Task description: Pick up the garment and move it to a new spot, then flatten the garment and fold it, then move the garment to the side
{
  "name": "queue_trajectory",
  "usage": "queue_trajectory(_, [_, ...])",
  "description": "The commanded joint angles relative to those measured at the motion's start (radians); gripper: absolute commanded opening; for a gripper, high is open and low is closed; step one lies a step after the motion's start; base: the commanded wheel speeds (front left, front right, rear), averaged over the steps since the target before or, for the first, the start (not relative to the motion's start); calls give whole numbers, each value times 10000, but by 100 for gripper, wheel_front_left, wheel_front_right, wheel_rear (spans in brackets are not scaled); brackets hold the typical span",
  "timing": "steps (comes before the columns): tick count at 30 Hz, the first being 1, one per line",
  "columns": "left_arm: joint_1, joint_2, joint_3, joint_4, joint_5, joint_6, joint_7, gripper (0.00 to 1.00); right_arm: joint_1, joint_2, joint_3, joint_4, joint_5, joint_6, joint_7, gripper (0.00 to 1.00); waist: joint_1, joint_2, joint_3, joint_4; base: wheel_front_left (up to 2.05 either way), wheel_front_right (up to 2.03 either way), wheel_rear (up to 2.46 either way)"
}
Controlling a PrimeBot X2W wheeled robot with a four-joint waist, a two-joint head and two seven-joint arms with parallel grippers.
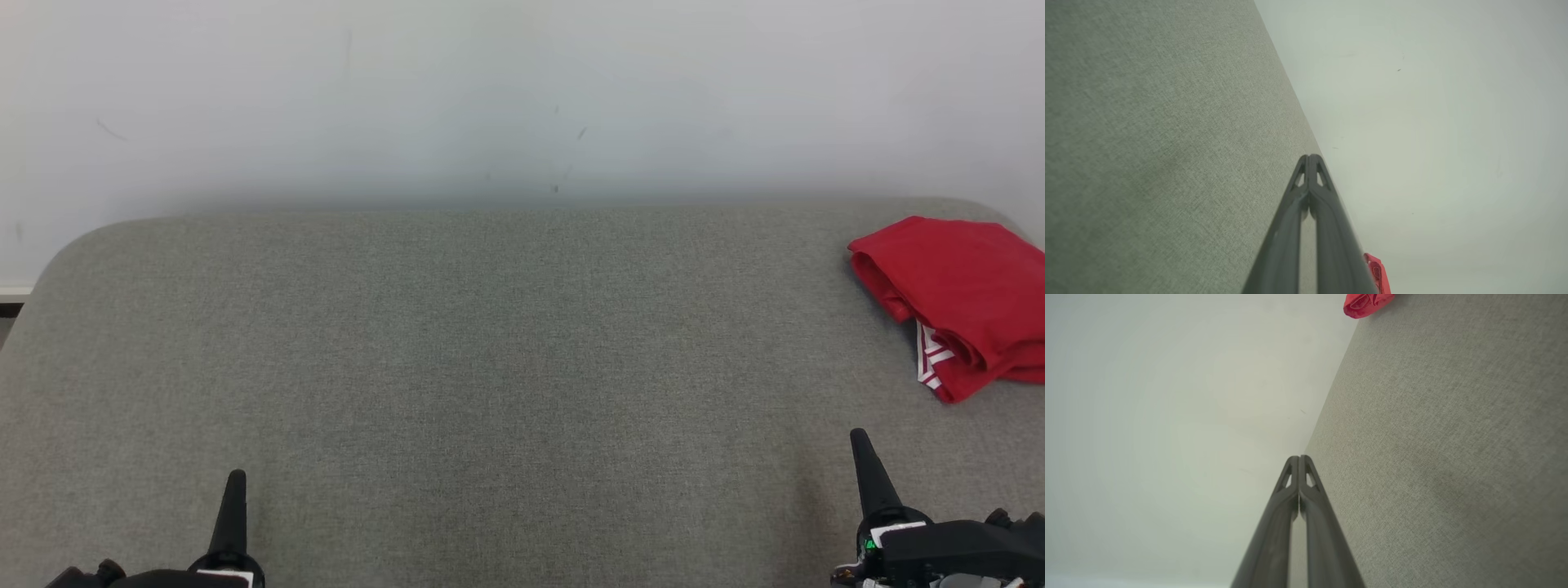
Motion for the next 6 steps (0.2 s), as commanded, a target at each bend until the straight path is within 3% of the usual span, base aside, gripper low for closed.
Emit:
queue_trajectory(1, [-169, -3, 40, -43, -282, -70, 41, 0, -195, 23, -58, -62, 234, -13, 57, 0, 0, 0, -1, -4, 0, 0, 0])
queue_trajectory(6, [-234, -6, 69, -20, -719, -75, 166, 0, -230, 36, -108, -45, 658, -14, 175, 0, 0, 0, -5, -20, 0, 0, 0])
